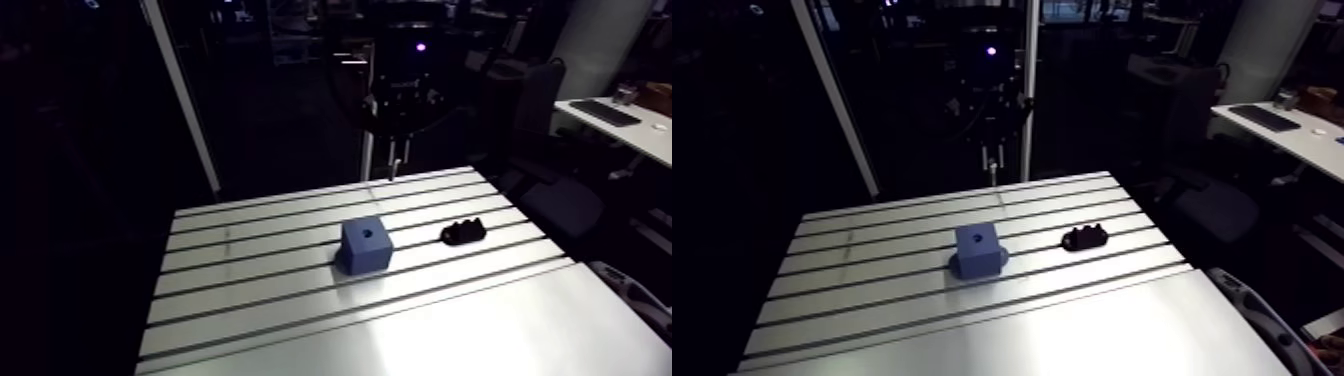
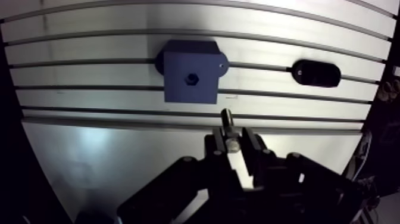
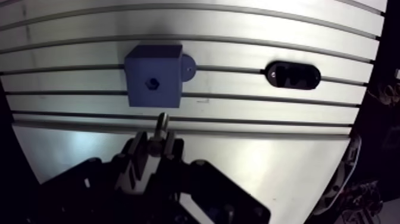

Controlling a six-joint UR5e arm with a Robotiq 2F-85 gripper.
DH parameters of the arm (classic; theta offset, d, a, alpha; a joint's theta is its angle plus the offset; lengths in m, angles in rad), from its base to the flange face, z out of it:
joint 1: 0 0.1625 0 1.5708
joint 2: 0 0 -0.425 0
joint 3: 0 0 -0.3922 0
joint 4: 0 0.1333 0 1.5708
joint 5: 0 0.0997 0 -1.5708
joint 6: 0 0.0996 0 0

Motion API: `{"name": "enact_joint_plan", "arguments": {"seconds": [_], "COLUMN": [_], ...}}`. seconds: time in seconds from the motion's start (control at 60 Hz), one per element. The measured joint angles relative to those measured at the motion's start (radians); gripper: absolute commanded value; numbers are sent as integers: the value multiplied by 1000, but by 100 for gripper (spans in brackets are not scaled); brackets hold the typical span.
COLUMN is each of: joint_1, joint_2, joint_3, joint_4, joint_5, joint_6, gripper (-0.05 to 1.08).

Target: Pick up the M10 bolt and insert it into the hex recess until seated.

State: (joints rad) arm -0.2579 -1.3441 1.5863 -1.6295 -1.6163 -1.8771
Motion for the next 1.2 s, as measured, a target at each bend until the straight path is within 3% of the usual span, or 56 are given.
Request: {"name": "enact_joint_plan", "arguments": {"seconds": [0.3, 0.7, 1.2], "joint_1": [37, 49, 54], "joint_2": [7, 16, 33], "joint_3": [19, 50, 106], "joint_4": [-41, -65, -131], "joint_5": [-2, 6, 1], "joint_6": [37, 49, 51], "gripper": [77, 75, 78]}}
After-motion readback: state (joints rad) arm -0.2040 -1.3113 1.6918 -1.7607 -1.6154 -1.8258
